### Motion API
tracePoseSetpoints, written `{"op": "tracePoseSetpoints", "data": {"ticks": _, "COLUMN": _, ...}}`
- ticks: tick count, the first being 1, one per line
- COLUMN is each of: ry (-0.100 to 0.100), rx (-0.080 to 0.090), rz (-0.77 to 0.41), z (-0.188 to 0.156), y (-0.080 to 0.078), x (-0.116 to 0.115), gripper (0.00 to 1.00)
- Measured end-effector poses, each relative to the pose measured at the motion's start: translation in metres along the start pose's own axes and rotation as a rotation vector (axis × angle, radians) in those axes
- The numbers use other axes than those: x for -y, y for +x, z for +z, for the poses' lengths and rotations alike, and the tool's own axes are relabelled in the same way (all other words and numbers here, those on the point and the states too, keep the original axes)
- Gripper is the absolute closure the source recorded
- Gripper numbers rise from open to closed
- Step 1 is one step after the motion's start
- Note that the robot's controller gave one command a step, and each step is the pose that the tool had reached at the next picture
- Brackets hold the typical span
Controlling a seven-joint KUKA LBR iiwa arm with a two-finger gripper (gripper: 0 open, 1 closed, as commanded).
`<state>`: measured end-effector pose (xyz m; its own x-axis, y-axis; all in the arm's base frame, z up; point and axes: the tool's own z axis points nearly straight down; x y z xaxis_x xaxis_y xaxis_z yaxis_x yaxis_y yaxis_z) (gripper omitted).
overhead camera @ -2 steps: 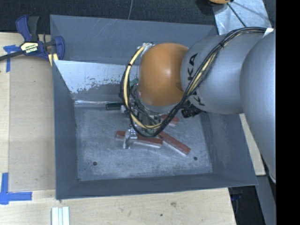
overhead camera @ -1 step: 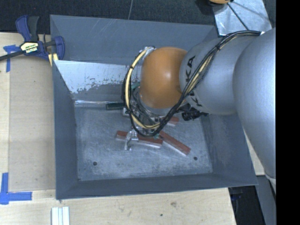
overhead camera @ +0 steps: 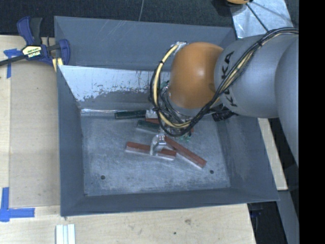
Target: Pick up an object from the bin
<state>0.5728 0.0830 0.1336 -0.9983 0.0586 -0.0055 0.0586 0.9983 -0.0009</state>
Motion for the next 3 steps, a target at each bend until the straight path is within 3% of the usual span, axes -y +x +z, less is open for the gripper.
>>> {"op": "tracePoseSetpoints", "data": {"ticks": 1, "ry": -0.008, "rx": 0.018, "rz": 0.169, "z": 0.0523, "y": -0.0073, "x": 0.0025, "gripper": 0.0}}
{"op": "tracePoseSetpoints", "data": {"ticks": 2, "ry": -0.007, "rx": 0.019, "rz": 0.17, "z": 0.0466, "y": -0.0081, "x": 0.0022, "gripper": 1.0}}
{"op": "tracePoseSetpoints", "data": {"ticks": 3, "ry": -0.007, "rx": 0.018, "rz": 0.171, "z": 0.0467, "y": -0.008, "x": 0.0022, "gripper": 1.0}}
